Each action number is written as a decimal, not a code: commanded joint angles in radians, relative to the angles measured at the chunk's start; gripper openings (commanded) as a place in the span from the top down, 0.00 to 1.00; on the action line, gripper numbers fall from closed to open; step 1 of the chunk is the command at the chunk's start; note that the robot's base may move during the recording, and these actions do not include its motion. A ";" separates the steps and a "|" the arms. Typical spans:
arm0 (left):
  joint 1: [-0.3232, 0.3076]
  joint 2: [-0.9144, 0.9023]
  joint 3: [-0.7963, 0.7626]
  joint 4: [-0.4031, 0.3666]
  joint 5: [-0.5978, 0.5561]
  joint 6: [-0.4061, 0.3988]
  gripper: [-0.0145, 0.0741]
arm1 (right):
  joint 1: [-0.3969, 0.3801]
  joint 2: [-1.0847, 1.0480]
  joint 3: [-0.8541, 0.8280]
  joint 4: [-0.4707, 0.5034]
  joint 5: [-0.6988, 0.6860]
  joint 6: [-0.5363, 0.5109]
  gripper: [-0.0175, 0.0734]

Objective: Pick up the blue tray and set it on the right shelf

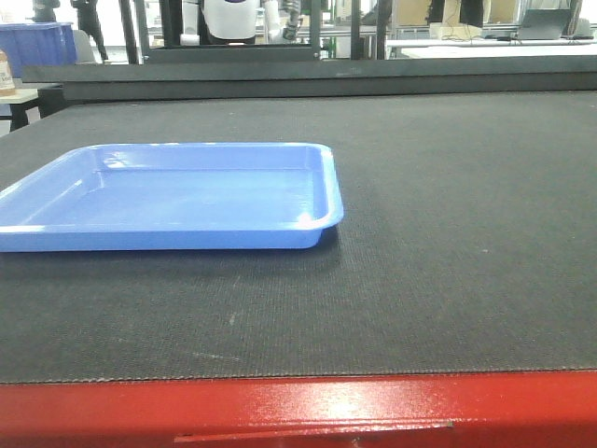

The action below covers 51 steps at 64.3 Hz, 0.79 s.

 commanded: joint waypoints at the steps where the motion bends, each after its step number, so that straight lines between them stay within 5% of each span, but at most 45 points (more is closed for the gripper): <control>1: -0.007 -0.013 0.028 -0.006 -0.085 0.001 0.89 | -0.007 -0.020 -0.023 0.003 -0.088 0.003 0.75; 51: -0.007 -0.013 0.021 -0.006 -0.200 0.001 0.89 | -0.007 -0.020 -0.023 0.005 -0.115 0.003 0.75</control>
